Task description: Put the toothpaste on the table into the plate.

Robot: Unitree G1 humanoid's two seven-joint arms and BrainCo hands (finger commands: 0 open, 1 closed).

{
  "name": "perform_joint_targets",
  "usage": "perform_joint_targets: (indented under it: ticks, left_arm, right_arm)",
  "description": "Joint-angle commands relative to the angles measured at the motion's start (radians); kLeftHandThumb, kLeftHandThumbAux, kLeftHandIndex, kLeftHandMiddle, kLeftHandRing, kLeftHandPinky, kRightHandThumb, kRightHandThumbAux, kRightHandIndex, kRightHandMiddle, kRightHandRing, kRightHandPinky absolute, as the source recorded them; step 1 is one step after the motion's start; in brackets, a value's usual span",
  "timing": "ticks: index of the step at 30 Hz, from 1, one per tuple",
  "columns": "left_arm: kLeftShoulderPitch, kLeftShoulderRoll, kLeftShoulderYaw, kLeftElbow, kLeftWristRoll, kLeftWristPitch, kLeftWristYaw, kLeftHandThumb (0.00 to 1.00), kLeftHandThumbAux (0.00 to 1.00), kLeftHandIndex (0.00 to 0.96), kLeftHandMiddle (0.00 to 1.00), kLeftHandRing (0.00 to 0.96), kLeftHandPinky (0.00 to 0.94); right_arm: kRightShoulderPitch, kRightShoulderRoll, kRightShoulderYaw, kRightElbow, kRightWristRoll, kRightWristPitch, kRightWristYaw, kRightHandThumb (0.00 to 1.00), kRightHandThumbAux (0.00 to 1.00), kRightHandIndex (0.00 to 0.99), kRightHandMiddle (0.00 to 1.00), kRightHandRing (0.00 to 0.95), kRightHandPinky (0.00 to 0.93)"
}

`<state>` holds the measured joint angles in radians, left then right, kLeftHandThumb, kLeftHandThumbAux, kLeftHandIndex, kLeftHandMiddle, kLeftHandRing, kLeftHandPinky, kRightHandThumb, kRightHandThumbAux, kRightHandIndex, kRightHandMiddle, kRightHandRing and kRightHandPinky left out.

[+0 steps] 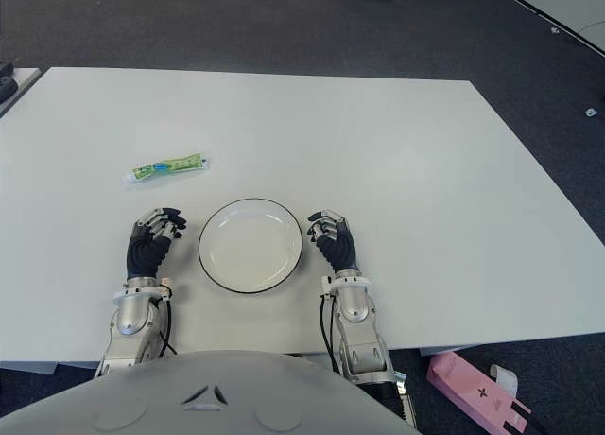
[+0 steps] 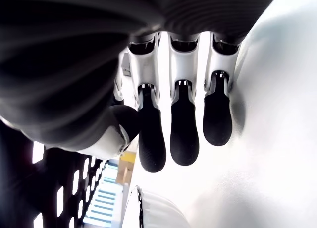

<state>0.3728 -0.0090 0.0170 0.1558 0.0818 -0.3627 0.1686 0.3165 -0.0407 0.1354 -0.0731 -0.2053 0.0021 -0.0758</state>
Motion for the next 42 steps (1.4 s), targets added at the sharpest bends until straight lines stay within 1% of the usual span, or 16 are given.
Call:
perform_joint_targets:
  ticks: [1, 6, 10, 12, 18, 20, 23, 25, 27, 30, 31, 34, 35, 36, 37, 42]
  left_arm:
    - [0.024, 0.006, 0.000, 0.023, 0.029, 0.042, 0.007, 0.703, 0.723, 0.428, 0.514, 0.514, 0.517]
    - [0.014, 0.025, 0.021, -0.018, 0.109, 0.046, 0.065, 0.706, 0.723, 0.428, 0.511, 0.514, 0.531]
    - [0.001, 0.052, 0.042, -0.074, 0.186, 0.072, 0.111, 0.706, 0.723, 0.428, 0.513, 0.523, 0.539]
    - [-0.013, 0.076, 0.056, -0.120, 0.248, 0.095, 0.143, 0.705, 0.723, 0.428, 0.516, 0.528, 0.540]
    - [-0.082, 0.184, 0.093, -0.211, 0.444, 0.169, 0.206, 0.702, 0.723, 0.429, 0.539, 0.550, 0.549]
    - [-0.094, 0.200, 0.095, -0.217, 0.471, 0.183, 0.215, 0.701, 0.723, 0.429, 0.551, 0.559, 0.560]
    - [-0.150, 0.269, 0.093, -0.186, 0.552, 0.191, 0.250, 0.702, 0.724, 0.430, 0.590, 0.593, 0.587]
    - [-0.191, 0.318, 0.096, -0.156, 0.586, 0.188, 0.268, 0.704, 0.724, 0.430, 0.612, 0.613, 0.580]
    - [-0.225, 0.360, 0.097, -0.126, 0.616, 0.184, 0.289, 0.706, 0.723, 0.431, 0.608, 0.611, 0.564]
    - [-0.289, 0.446, 0.093, -0.076, 0.680, 0.189, 0.312, 0.699, 0.722, 0.428, 0.544, 0.543, 0.487]
    - [-0.303, 0.464, 0.091, -0.067, 0.692, 0.195, 0.310, 0.692, 0.721, 0.424, 0.491, 0.487, 0.445]
    - [-0.346, 0.508, 0.078, -0.050, 0.720, 0.225, 0.288, 0.685, 0.715, 0.417, 0.407, 0.400, 0.380]
    - [-0.367, 0.522, 0.070, -0.039, 0.728, 0.237, 0.279, 0.637, 0.677, 0.386, 0.389, 0.382, 0.365]
    - [-0.391, 0.537, 0.061, -0.023, 0.737, 0.251, 0.268, 0.549, 0.631, 0.335, 0.359, 0.353, 0.342]
    - [-0.408, 0.548, 0.054, -0.011, 0.742, 0.261, 0.260, 0.505, 0.586, 0.295, 0.328, 0.319, 0.316]
    - [-0.521, 0.602, 0.001, 0.104, 0.775, 0.306, 0.236, 0.485, 0.454, 0.193, 0.234, 0.215, 0.235]
  right_arm:
    - [0.005, -0.004, 0.002, 0.007, -0.009, 0.039, 0.005, 0.707, 0.730, 0.429, 0.616, 0.619, 0.614]
    - [0.004, -0.004, 0.002, 0.004, -0.009, 0.041, 0.006, 0.707, 0.729, 0.429, 0.610, 0.614, 0.610]
    - [0.004, -0.003, 0.001, 0.003, -0.005, 0.042, 0.007, 0.706, 0.729, 0.430, 0.607, 0.609, 0.607]
    - [0.004, -0.003, 0.000, 0.004, -0.004, 0.041, 0.007, 0.706, 0.729, 0.430, 0.604, 0.605, 0.602]
    - [-0.001, -0.004, -0.001, 0.008, -0.007, 0.043, 0.006, 0.706, 0.729, 0.430, 0.608, 0.606, 0.610]
    - [-0.002, -0.004, -0.001, 0.008, -0.008, 0.043, 0.005, 0.706, 0.729, 0.430, 0.610, 0.607, 0.610]
    - [-0.002, -0.006, 0.000, 0.008, -0.010, 0.038, 0.005, 0.707, 0.729, 0.431, 0.615, 0.612, 0.618]
    - [-0.002, -0.007, 0.000, 0.010, -0.007, 0.032, 0.006, 0.707, 0.729, 0.431, 0.621, 0.618, 0.628]
    - [-0.003, -0.008, -0.001, 0.013, -0.003, 0.025, 0.008, 0.707, 0.729, 0.431, 0.626, 0.622, 0.633]
    - [-0.005, -0.006, -0.004, 0.018, 0.004, 0.019, 0.009, 0.707, 0.729, 0.431, 0.632, 0.628, 0.638]
    - [-0.005, -0.005, -0.005, 0.019, 0.006, 0.018, 0.009, 0.707, 0.729, 0.431, 0.631, 0.627, 0.633]
    - [-0.005, -0.003, -0.008, 0.018, 0.012, 0.020, 0.009, 0.707, 0.729, 0.431, 0.629, 0.625, 0.633]
    - [-0.005, -0.002, -0.009, 0.016, 0.014, 0.021, 0.009, 0.707, 0.729, 0.431, 0.631, 0.627, 0.636]
    - [-0.005, -0.002, -0.009, 0.014, 0.016, 0.021, 0.010, 0.707, 0.729, 0.432, 0.632, 0.630, 0.641]
    - [-0.004, -0.001, -0.010, 0.012, 0.017, 0.022, 0.011, 0.707, 0.729, 0.432, 0.636, 0.634, 0.646]
    - [-0.005, -0.002, -0.011, 0.009, 0.022, 0.021, 0.016, 0.707, 0.729, 0.432, 0.648, 0.647, 0.655]
